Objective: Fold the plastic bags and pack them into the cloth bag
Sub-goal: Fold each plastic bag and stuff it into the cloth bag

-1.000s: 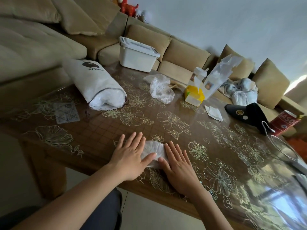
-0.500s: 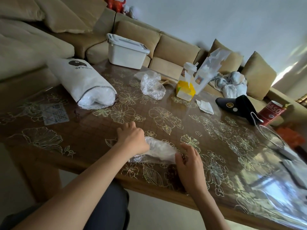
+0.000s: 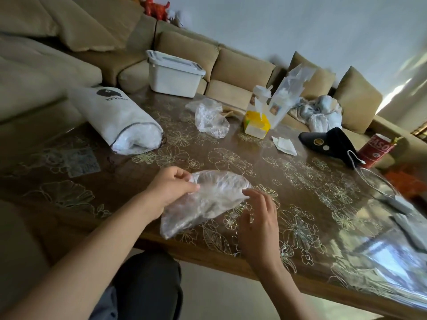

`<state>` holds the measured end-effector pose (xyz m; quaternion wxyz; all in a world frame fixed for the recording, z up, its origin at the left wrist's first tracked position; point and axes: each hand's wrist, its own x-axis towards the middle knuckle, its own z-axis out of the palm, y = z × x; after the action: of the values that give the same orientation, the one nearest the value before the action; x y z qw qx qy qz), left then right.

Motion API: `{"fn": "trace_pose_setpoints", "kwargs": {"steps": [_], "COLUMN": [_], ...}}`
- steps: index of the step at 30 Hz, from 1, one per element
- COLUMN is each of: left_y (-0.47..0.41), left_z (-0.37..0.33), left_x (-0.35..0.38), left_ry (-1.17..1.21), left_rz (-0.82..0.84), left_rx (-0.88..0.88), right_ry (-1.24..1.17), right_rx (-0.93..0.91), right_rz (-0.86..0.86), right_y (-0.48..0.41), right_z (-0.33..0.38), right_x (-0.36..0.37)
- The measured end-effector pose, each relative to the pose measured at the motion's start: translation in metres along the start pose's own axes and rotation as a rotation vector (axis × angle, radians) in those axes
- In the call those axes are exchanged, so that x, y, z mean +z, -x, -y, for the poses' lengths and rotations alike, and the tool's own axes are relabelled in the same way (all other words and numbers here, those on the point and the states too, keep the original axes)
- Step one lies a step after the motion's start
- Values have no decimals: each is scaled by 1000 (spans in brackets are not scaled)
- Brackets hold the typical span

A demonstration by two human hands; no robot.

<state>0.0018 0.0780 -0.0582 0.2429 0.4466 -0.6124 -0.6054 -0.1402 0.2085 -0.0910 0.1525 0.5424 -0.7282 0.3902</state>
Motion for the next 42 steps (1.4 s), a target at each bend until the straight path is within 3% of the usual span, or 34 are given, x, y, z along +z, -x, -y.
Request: {"fn": "trace_pose_setpoints", "kwargs": {"steps": [4,9,11,14,16,19,24,28,32,35,37,39,40,42], "left_y": [4,10,11,10,9,9,13,9,0,-6,-4,-1,1,1], "left_z": [14,13,13,9,7,0,-9,1,22,31,30,29,29,35], "left_x": [-3,-5,-2,1,3,0,-6,-3,-4,-13,-18,-18,-15,-8], "left_ry": [-229,-417,-505,-646,-728,-575,95,253,99,-219,-503,-701,-754,-787], "left_rz": [48,86,118,175,247,272,291,221,10,-231,-346,-237,-113,111], "left_rx": [-21,26,24,2,-8,-23,-177,-194,-225,-22,328,703,796,823], "right_ry": [-1,133,260,366,312,214,128,105,50,49,51,54,61,84], "right_rx": [-74,-284,-314,-337,-332,-281,-333,-512,-570,-572,-558,-542,-542,-546], "right_rz": [22,413,490,512,477,371,215,73,175,255,294,321,332,342], "right_y": [8,28,36,45,47,43,34,22,31,47,51,51,50,50], "right_z": [5,11,8,3,1,5,23,31,16,13,12,11,12,13], "right_x": [7,13,15,13,11,7,16,30,41,41,38,36,35,33]}}
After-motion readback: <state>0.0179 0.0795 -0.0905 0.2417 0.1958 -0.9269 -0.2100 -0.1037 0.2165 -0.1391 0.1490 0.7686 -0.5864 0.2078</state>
